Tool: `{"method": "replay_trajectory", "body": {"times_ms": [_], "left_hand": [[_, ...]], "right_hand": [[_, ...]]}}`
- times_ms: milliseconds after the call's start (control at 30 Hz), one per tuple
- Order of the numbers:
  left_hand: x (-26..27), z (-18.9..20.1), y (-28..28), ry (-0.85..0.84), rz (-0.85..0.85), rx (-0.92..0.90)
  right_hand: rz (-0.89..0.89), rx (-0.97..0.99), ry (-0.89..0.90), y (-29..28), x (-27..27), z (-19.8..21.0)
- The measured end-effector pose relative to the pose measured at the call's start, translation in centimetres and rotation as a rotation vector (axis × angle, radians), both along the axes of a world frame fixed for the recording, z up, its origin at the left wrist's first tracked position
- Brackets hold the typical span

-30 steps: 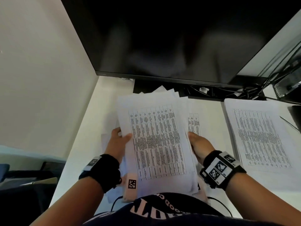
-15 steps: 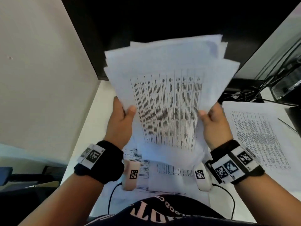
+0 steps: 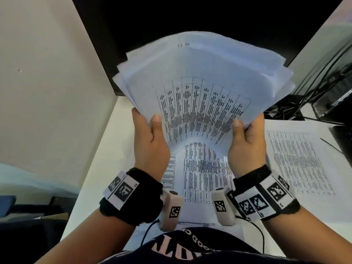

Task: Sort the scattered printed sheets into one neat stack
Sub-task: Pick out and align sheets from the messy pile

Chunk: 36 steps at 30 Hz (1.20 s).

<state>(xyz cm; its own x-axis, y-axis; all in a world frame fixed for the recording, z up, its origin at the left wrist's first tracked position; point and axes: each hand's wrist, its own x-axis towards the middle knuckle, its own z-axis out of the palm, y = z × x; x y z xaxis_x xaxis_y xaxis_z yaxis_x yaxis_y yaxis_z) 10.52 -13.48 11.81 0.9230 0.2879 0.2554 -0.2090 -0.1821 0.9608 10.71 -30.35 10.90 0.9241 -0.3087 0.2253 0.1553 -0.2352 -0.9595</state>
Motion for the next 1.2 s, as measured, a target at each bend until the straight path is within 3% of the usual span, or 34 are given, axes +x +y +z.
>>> {"method": "replay_trajectory", "body": {"times_ms": [233,567,733,800,867,967,1200], "left_hand": [[-0.8,-2.2,0.3,0.089,-0.069,-0.060],[0.6,-3.0,-0.4,0.144,-0.081,-0.079],[0.7,-3.3,0.4,0.122,-0.012,-0.070],[0.6,-3.1,0.4,0.120,-0.031,-0.075],[0.5,-2.7,0.3,0.126,-0.049,-0.064],[0.7,-2.7,0.3,0.122,-0.050,-0.029],[1.1,-3.2,0.5,0.139,-0.041,-0.034]], "right_hand": [[-0.033,0.038,0.055,-0.5,-0.6,-1.9],[-0.021,0.055,0.000,-0.6,0.6,-0.9],[-0.034,0.036,-0.251,-1.6,0.8,2.0],[-0.031,-0.096,-0.382,-2.0,1.0,3.5],[-0.064,-0.355,-0.434,-2.6,1.6,4.4],[-0.053,-0.554,-0.296,-3.3,2.4,4.5],[-0.074,-0.211,-0.292,-3.4,2.2,4.1]]}}
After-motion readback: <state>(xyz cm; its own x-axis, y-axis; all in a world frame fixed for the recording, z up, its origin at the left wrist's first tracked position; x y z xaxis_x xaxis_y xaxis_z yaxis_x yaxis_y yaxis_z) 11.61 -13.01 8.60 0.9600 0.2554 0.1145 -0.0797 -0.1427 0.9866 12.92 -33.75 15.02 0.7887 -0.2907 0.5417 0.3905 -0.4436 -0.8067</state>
